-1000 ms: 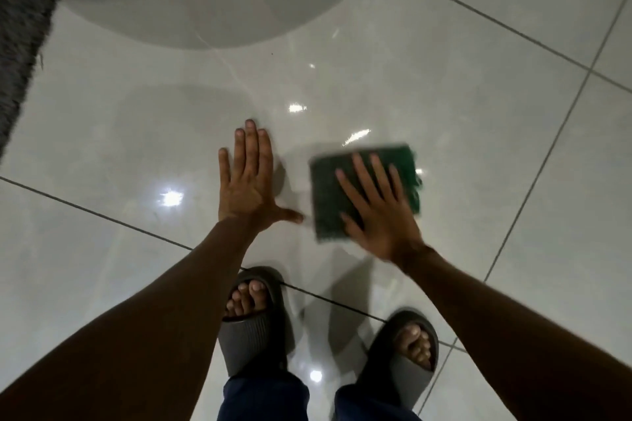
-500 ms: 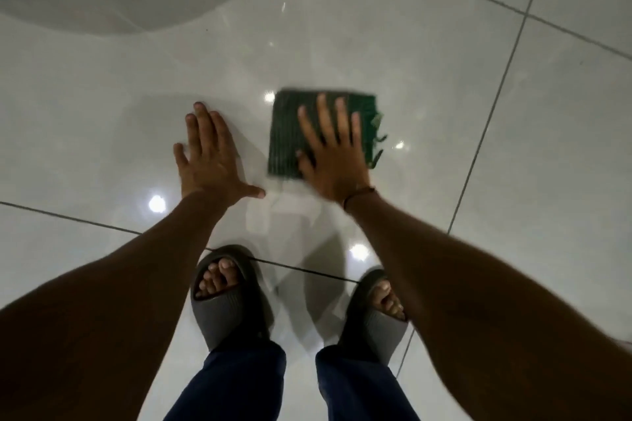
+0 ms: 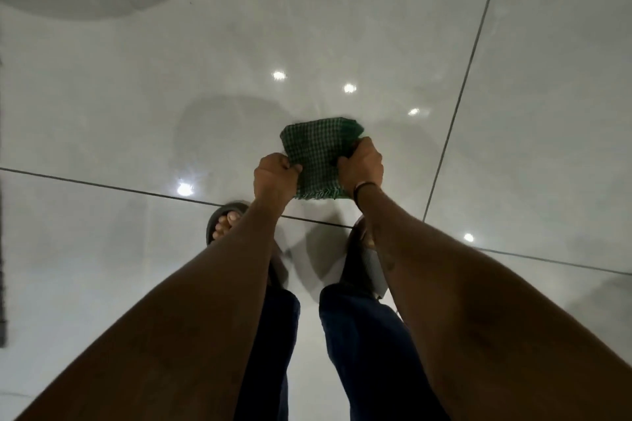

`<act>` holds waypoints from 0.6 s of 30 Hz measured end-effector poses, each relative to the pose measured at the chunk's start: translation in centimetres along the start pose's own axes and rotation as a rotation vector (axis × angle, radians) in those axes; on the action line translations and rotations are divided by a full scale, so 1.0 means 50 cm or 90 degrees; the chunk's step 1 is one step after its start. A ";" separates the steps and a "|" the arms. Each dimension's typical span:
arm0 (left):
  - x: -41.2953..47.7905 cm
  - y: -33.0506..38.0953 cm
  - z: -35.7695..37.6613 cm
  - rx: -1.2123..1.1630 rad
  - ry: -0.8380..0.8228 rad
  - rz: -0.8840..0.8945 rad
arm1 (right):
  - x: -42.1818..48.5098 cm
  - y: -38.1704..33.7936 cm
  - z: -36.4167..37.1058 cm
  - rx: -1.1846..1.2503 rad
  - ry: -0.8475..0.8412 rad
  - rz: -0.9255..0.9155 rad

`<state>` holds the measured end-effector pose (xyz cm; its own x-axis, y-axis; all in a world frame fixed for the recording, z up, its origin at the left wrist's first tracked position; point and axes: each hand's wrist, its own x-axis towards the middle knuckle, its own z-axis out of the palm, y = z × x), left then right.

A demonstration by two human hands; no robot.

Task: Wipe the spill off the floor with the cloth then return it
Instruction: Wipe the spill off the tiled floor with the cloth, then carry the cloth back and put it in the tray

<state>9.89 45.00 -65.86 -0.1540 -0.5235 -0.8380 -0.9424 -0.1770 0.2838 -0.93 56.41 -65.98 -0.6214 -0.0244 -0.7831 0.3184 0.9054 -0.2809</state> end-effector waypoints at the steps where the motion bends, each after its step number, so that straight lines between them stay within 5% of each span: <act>1: -0.019 0.012 -0.013 -0.033 -0.003 -0.010 | -0.010 -0.016 -0.020 0.050 -0.030 0.036; 5: -0.161 0.093 -0.130 -0.189 0.022 -0.041 | -0.131 -0.097 -0.156 0.292 -0.094 0.093; 9: -0.387 0.227 -0.331 -0.332 0.023 -0.036 | -0.366 -0.239 -0.371 0.371 -0.166 0.067; 18: -0.737 0.605 -0.886 -0.537 0.083 0.185 | -0.763 -0.798 -0.722 0.401 -0.172 -0.204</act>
<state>0.21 22.01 -5.75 -0.2687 -0.7247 -0.6346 -0.3332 -0.5482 0.7671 -15.75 36.52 -4.88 -0.5810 -0.4222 -0.6958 0.5509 0.4252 -0.7181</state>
